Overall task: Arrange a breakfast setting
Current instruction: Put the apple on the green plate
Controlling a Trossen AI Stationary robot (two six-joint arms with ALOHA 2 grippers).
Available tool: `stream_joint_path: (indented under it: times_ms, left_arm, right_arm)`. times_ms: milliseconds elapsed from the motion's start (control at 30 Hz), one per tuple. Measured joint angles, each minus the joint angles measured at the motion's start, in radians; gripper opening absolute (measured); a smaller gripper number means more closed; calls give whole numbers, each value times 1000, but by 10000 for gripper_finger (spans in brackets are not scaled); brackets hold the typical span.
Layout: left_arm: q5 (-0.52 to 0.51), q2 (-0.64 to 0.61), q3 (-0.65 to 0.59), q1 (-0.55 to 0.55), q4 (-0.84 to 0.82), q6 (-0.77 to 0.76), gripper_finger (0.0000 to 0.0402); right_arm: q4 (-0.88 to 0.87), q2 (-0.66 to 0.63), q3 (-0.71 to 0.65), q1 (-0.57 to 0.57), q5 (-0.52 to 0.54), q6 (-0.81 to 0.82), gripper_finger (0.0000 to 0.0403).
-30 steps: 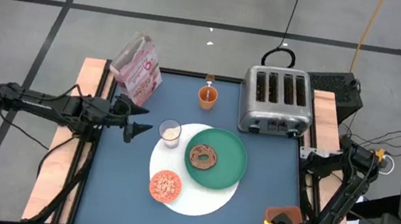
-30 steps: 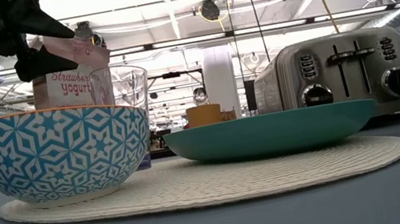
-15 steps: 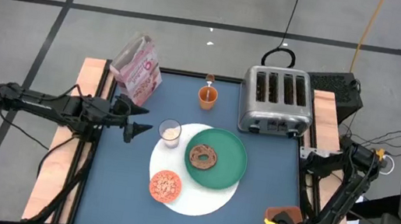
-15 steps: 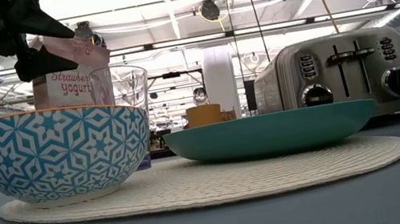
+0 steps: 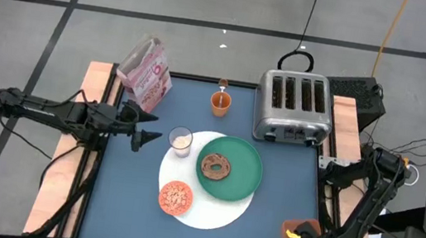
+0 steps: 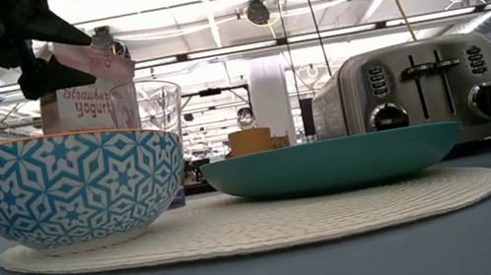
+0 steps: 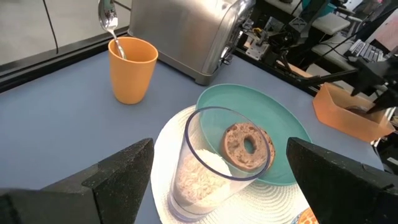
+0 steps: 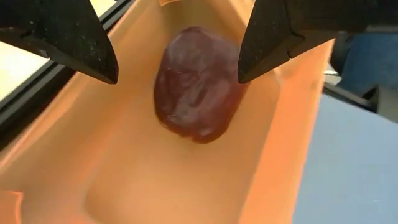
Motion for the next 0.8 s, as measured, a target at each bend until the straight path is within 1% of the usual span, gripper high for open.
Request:
stream_joint_path:
  times_ms: [100, 167, 233, 400, 500, 800]
  left_arm:
    - [0, 0, 0, 0, 0, 2, 370]
    - [0, 0, 0, 0, 0, 2, 370]
    - [0, 0, 0, 0, 0, 3, 370]
    - [0, 0, 0, 0, 0, 3, 370]
    - [0, 0, 0, 0, 0, 2, 370]
    - [0, 0, 0, 0, 1, -1, 370]
  right_arm:
    - [20, 0, 0, -1, 9, -5, 324]
    - [31, 0, 0, -3, 9, -38, 324]
    - [32, 0, 0, -3, 20, -91, 324]
    - [12, 1, 0, -3, 118, -257, 324]
    - [11, 1, 0, -4, 116, -339, 324]
    - [39, 1, 0, 20, 114, -349, 325]
